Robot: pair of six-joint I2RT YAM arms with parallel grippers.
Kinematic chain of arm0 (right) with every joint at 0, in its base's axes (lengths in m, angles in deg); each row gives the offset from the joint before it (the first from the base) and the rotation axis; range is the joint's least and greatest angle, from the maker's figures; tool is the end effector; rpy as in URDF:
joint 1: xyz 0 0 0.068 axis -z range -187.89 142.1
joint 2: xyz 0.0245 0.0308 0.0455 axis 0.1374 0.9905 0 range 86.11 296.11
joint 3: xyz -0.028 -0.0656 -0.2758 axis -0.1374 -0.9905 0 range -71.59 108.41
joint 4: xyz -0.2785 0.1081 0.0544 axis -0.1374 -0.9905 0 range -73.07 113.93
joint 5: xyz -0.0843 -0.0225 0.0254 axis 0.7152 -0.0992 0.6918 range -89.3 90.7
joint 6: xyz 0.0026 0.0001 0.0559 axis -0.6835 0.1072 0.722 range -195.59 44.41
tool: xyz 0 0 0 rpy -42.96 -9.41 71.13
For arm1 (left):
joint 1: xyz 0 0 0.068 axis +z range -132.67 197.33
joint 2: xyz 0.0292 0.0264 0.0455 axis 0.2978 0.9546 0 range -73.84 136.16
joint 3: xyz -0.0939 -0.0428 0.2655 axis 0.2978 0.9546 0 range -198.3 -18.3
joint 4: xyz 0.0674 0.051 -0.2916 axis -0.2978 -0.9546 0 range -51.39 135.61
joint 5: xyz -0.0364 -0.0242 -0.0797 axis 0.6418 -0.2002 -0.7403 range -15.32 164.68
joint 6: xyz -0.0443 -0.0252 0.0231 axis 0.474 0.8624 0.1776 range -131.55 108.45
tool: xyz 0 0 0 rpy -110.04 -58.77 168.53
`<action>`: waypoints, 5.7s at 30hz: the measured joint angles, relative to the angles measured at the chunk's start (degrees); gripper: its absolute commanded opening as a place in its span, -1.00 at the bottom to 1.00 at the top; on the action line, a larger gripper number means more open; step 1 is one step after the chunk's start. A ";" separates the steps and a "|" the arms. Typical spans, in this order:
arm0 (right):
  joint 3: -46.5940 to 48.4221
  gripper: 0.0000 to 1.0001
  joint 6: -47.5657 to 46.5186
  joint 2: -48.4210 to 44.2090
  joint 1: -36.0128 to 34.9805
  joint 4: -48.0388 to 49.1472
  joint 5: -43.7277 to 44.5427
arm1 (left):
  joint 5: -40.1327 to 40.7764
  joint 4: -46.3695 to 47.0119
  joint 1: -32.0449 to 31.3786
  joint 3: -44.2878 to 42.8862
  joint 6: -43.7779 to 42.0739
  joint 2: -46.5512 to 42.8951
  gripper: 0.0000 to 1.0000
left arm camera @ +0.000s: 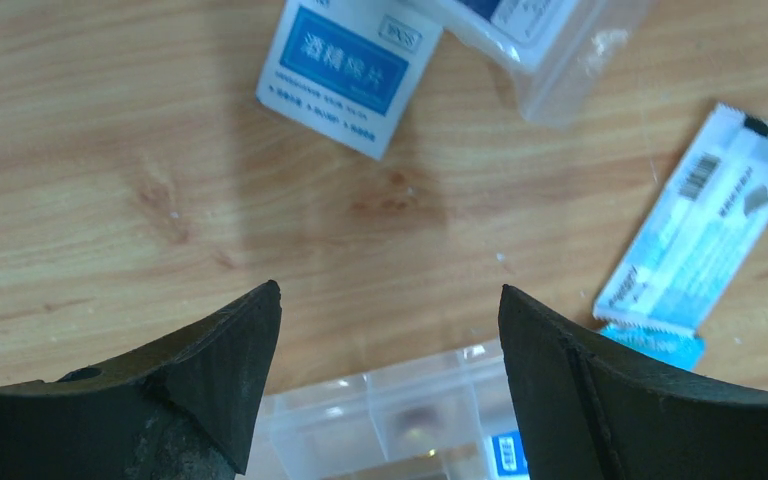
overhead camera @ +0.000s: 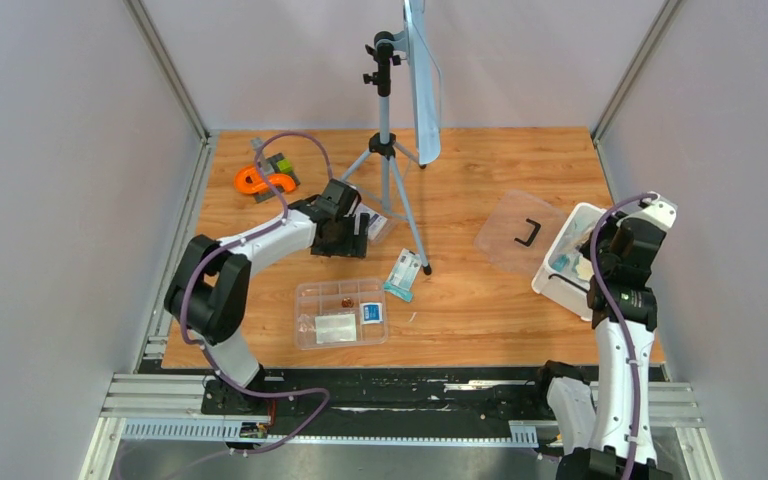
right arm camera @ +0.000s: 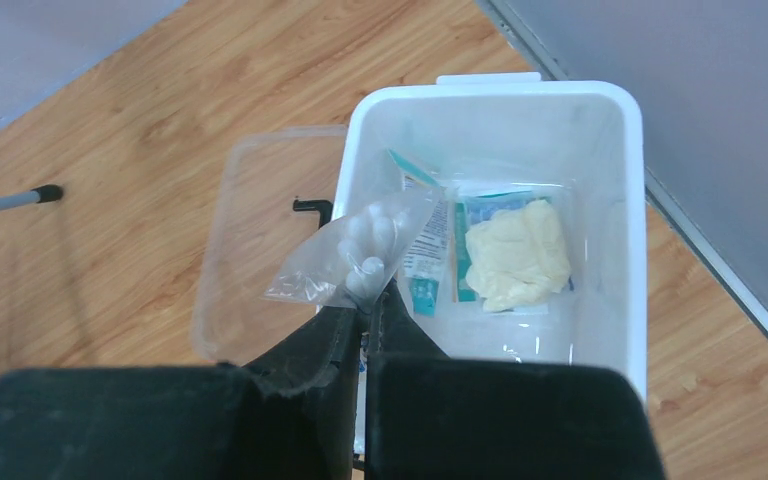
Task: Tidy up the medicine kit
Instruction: Place the medical item at the medicine box, then pick up the medical item at the center of the board, then place the medical item at the medicine box compartment.
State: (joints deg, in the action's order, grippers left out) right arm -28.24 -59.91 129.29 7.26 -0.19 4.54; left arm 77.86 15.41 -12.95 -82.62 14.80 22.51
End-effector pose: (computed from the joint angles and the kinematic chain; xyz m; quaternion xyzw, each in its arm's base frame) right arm 0.2026 -0.0576 0.3178 0.2404 0.8029 -0.0255 0.5449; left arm 0.3295 -0.1900 0.1859 0.0266 0.9701 -0.0900 0.2239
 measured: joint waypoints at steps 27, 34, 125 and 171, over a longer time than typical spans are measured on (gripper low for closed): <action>0.22 0.58 1.22 0.22 1.11 -1.09 3.23 | 5.81 6.19 0.31 -8.48 -12.39 12.31 0.27; 0.20 0.57 1.86 -0.33 1.11 -1.66 1.01 | 4.42 11.32 0.48 -4.81 -11.85 12.24 0.28; 0.02 0.53 5.27 -1.84 1.11 -2.16 -10.64 | 3.26 -8.15 -17.03 6.19 15.65 -14.53 -0.19; -6.14 0.26 7.02 14.10 -49.64 8.63 -7.10 | -4.87 -1.49 -18.05 11.63 17.75 -8.81 -0.93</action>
State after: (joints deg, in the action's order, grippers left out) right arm -34.38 -52.89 143.39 -42.37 8.44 -2.56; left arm 72.99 13.93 -31.01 -70.99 32.55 13.70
